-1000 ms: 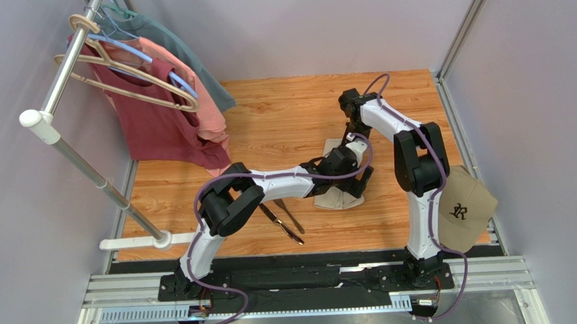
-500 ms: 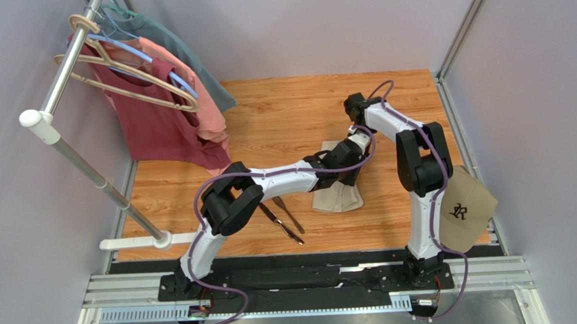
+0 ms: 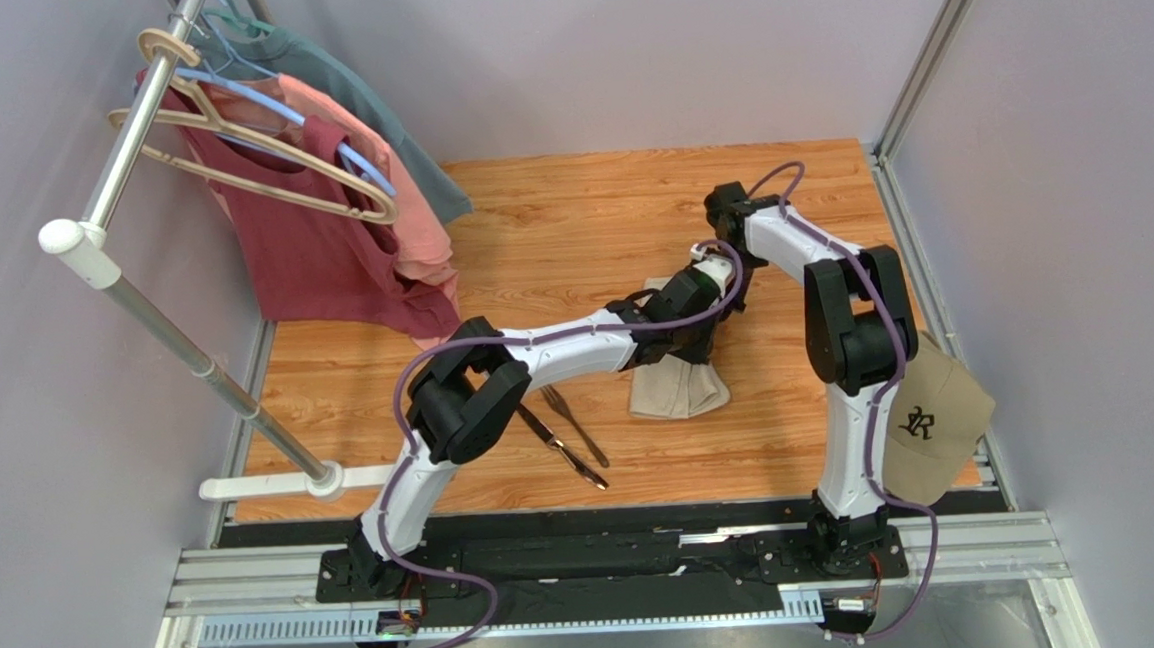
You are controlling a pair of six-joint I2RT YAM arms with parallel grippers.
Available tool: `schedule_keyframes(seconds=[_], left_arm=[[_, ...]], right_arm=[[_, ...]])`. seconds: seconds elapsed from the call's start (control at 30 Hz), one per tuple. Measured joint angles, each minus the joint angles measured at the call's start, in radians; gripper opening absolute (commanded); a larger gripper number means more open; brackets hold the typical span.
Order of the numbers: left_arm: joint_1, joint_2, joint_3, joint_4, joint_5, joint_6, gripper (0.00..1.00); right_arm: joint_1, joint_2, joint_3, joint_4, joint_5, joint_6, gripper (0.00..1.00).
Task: Fold the napkin into a case and place the utensils inside
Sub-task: Pick up the 2/3-rectangle-folded napkin at the center of the board.
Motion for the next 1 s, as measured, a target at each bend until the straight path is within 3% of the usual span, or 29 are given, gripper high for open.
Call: schedule_keyframes(seconds=[0.07, 0.1, 0.2, 0.3, 0.6, 0.87, 1.0], left_arm=[[0.010, 0.000, 0.000, -0.005, 0.024, -0.014, 0.03], [0.018, 0.000, 0.000, -0.004, 0.043, -0.029, 0.00], [0.055, 0.000, -0.009, 0.009, 0.100, -0.071, 0.00], [0.100, 0.000, -0.046, 0.059, 0.172, -0.117, 0.00], [0.202, -0.027, -0.300, 0.395, 0.438, -0.286, 0.00], [0.192, -0.056, -0.366, 0.537, 0.505, -0.343, 0.00], [0.191, -0.076, -0.379, 0.552, 0.516, -0.345, 0.00]], right_arm=[[-0.007, -0.010, -0.017, 0.014, -0.021, -0.007, 0.22], [-0.011, -0.017, -0.029, 0.025, -0.032, -0.008, 0.33], [-0.028, -0.050, -0.061, 0.053, -0.082, -0.022, 0.55], [-0.047, -0.091, -0.076, 0.087, -0.140, -0.049, 0.66], [-0.124, -0.281, -0.223, 0.262, -0.266, -0.111, 0.70], [-0.106, -0.301, -0.411, 0.438, -0.322, -0.047, 0.69], [-0.105, -0.299, -0.442, 0.501, -0.317, -0.021, 0.61]])
